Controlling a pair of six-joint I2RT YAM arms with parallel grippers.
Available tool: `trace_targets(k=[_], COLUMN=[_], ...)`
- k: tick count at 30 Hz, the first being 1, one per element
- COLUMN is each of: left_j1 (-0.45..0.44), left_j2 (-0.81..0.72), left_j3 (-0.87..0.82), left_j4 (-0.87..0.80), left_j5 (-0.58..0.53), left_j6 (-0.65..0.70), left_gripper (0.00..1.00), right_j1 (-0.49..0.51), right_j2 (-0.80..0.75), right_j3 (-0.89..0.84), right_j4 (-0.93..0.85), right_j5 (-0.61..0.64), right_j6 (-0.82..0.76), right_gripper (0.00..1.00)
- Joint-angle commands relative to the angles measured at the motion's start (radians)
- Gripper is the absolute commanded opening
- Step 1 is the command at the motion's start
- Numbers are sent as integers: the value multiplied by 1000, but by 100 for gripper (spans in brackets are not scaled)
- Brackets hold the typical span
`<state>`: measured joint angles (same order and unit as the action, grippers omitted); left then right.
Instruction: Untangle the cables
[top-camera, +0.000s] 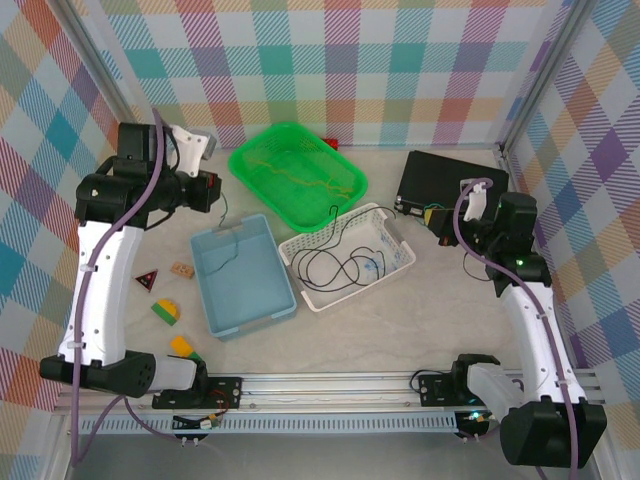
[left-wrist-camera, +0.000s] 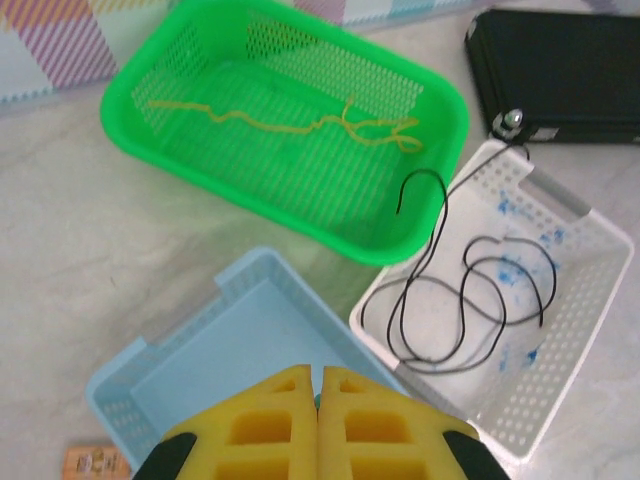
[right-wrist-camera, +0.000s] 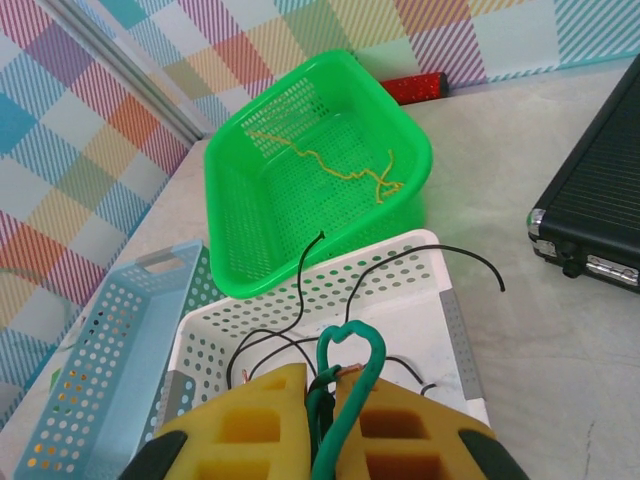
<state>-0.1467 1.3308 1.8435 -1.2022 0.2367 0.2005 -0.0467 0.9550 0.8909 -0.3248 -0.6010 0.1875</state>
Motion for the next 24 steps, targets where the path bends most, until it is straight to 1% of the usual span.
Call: trace_targets(k=[1,4,6,11,15,20,22,23,24], left_j1=[8,8,8,7,8,8,8,7,8], left_j2=[-63,-72,-77,-96,-70,-32,-27,-28,-29], left_j3=[-33,-71,-105,-246,-292,-323,-324,-324,-326], left_j4=[-90,-136,-154,-91,-71,-35,-11,4,19], left_j5=[-36,-82,-89,-88,-79,-148,-142,-140,-140], left_j6=[8,14,16,20,26,24,22,20,20], left_gripper=[0,0,0,0,0,0,15,19,29], right_j1=[-5,-4,-4,-4,-3,9,19,22,27], right_j2=[10,13,13,10,4,3,7,10,14], right_j3=[29,30,29,27,19,4,-2,-5,-6], right_j4=[35,41,45,38,35,57,77,89,95], right_j5=[-56,-68,-74,-85,-87,-112,-125,-131,-135], right_j6=[6,15,21,19,21,7,2,-3,-3], right_gripper=[0,0,0,0,0,0,0,0,0])
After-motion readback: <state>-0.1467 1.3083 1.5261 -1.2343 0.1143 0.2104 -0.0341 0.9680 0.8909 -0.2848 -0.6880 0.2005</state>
